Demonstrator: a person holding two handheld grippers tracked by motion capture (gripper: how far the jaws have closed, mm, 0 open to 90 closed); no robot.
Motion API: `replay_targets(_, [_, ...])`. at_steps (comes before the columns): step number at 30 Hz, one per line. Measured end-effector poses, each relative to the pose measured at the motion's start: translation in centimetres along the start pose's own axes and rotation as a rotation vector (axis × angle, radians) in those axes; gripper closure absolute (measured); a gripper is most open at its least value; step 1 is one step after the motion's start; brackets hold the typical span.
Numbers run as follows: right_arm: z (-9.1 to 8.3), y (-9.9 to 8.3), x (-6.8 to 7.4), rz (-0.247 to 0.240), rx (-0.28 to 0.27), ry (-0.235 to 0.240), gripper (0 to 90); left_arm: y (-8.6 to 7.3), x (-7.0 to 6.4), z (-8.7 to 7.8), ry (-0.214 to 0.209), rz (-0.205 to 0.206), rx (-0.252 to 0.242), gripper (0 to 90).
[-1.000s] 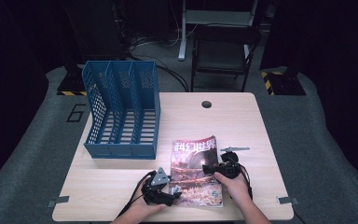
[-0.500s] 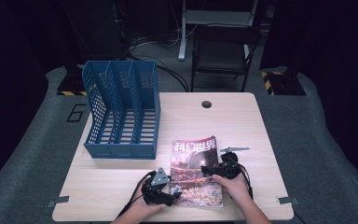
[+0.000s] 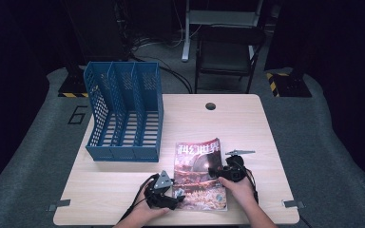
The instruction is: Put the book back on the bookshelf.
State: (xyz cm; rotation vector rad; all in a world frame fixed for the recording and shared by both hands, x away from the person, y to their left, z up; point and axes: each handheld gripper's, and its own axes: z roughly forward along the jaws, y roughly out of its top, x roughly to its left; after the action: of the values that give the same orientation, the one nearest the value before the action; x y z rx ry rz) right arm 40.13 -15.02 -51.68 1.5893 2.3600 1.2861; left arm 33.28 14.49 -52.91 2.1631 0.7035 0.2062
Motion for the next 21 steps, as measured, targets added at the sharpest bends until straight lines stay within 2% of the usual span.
replay_targets(4, [-0.05,-0.18,-0.11,0.034,-0.014,0.004,63.0,-0.02,-0.04,0.05,0.007,-0.001,-0.005,24.1])
replay_targets(7, [0.07,-0.15,-0.12,0.013,-0.015,0.002,68.4,0.01,0.05,-0.04,-0.008,-0.002,0.004,24.2])
replay_targets(13, [-0.11,-0.12,-0.88,0.089,-0.019,0.069,76.5,-0.02,0.09,-0.01,-0.005,0.0,0.0,24.3])
replay_targets(17, [-0.31,-0.07,-0.83,0.079,-0.035,0.087,79.9,-0.04,0.13,0.01,-0.008,0.002,-0.005,24.3])
replay_targets(21, [-0.57,0.0,-0.44,0.069,-0.05,0.084,82.1,-0.04,0.14,0.01,-0.009,0.003,-0.005,24.3])
